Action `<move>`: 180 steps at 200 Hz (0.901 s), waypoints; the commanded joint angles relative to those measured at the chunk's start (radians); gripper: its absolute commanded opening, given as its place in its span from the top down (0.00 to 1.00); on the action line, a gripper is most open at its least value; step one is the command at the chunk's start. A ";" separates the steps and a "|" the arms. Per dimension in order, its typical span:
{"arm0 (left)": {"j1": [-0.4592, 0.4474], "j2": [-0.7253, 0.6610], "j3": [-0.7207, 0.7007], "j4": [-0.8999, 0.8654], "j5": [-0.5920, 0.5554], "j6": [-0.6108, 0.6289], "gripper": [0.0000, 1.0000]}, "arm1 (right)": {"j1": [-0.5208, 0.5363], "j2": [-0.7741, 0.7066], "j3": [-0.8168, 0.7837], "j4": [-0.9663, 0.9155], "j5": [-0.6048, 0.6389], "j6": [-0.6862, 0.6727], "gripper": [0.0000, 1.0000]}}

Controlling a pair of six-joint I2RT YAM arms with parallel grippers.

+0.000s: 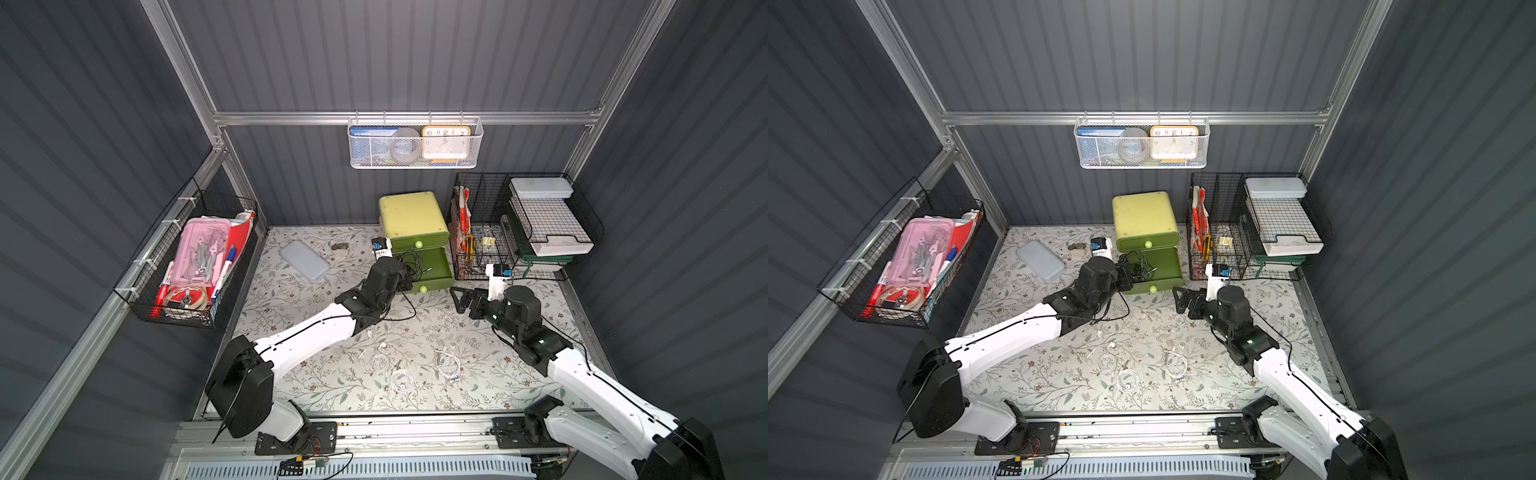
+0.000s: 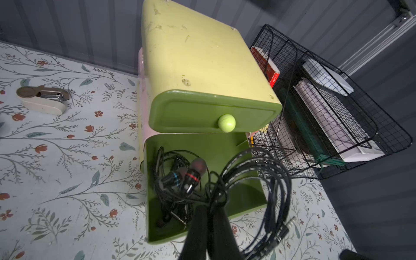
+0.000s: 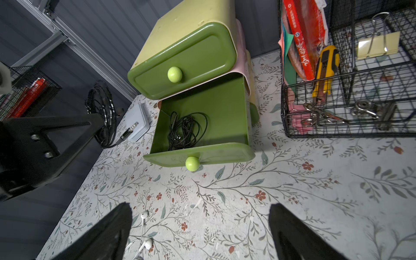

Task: Place the wired earphones into the drawer by color
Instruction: Place the wired earphones in the drawer.

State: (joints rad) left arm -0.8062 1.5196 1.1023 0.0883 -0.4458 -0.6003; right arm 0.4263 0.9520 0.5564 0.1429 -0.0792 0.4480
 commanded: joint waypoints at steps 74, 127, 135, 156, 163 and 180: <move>-0.005 0.205 0.111 0.055 -0.106 -0.082 1.00 | -0.009 -0.028 -0.017 0.004 0.030 -0.005 0.01; -0.005 0.281 0.146 0.055 -0.110 -0.090 1.00 | -0.011 -0.032 -0.017 0.003 0.031 -0.007 0.01; -0.004 0.287 0.149 0.052 -0.111 -0.090 1.00 | -0.010 -0.033 -0.017 0.003 0.032 -0.007 0.01; -0.005 0.294 0.157 0.046 -0.104 -0.089 0.87 | -0.011 -0.033 -0.017 0.003 0.031 -0.007 0.01; -0.005 0.295 0.158 0.044 -0.099 -0.087 0.74 | -0.012 -0.032 -0.017 0.003 0.031 -0.008 0.01; -0.005 0.283 0.156 0.039 -0.087 -0.078 0.50 | -0.011 -0.030 -0.017 0.003 0.026 -0.009 0.01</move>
State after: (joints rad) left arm -0.8062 1.8114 1.2335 0.1341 -0.5358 -0.6857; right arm 0.4202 0.9295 0.5495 0.1429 -0.0582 0.4480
